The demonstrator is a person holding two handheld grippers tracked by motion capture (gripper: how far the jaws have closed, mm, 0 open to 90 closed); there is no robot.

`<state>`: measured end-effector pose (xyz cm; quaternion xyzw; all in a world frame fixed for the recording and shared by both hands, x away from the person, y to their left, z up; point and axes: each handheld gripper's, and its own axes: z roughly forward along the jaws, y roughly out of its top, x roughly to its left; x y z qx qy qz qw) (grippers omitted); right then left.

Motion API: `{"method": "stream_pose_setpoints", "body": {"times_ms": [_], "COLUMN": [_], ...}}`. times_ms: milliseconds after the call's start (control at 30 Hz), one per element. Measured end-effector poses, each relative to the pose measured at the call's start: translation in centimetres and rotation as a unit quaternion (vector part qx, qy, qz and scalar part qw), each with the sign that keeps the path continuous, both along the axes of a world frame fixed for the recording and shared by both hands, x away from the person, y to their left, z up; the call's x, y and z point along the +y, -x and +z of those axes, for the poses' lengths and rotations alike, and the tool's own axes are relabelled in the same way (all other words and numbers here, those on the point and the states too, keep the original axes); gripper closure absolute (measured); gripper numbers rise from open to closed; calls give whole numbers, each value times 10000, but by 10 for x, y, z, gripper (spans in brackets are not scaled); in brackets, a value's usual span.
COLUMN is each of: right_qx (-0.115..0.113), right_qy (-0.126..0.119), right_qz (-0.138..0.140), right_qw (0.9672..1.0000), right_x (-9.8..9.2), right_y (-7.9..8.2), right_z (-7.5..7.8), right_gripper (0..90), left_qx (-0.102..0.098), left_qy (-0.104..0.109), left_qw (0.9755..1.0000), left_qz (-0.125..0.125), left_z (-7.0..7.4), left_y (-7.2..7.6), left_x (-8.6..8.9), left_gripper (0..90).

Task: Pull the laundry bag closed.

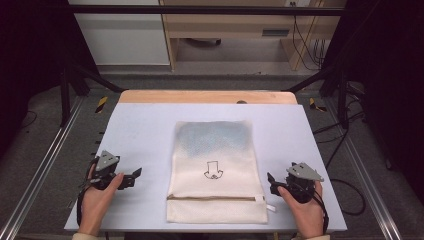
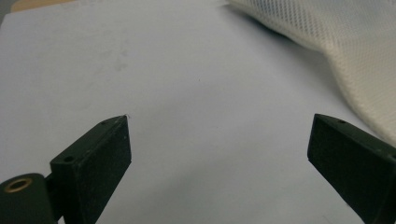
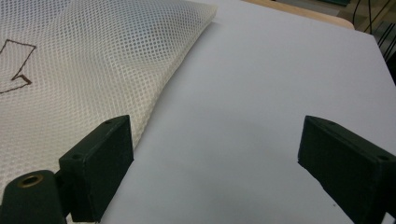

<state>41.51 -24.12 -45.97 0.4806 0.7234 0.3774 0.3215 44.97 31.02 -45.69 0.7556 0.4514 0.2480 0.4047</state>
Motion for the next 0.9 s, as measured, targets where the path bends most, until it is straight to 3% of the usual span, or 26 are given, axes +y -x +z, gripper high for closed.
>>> {"method": "stream_pose_setpoints", "body": {"times_ms": [100, 333, 433, 600, 667, 700, 733, 800, 867, 900], "right_qx": [92, 389, 456, 603, 710, 710, 727, 756, 851, 904], "right_qy": [45, 358, 394, 397, 453, 453, 573, 660, 756, 866], "right_qz": [20, 270, 467, 769, 1038, 1038, 1213, 1254, 1452, 1636], "right_qw": [9999, 9982, 9971, 9944, 9910, 9910, 9883, 9870, 9828, 9785], "right_x": [1, 10, 19, 30, 44, 44, 55, 60, 74, 85], "right_y": [1, 5, 6, 7, 7, 7, 6, 6, 5, 4], "right_z": [-1, -3, 0, 5, 10, 10, 15, 17, 19, 22], "right_gripper": [115, 117, 123, 107, 127, 127, 149, 156, 176, 192], "left_qx": [124, 7, -93, -65, -8, -18, -5, 11, 9, 33], "left_qy": [85, 26, -173, -289, -417, -426, -472, -474, -424, -460], "left_qw": [9998, 10000, 9998, 9996, 9991, 9990, 9988, 9987, 9989, 9988], "left_qz": [92, 23, 33, 33, 59, 102, 152, 168, 175, 164], "left_z": [3, 12, 10, 8, 5, 4, 4, 4, 4, 4], "left_y": [11, 36, 46, 47, 43, 41, 38, 38, 38, 38], "left_x": [5, 1, -3, -6, -8, -8, -6, -5, -4, -4], "left_gripper": [61, 63, 63, 66, 69, 69, 69, 69, 68, 68]}}
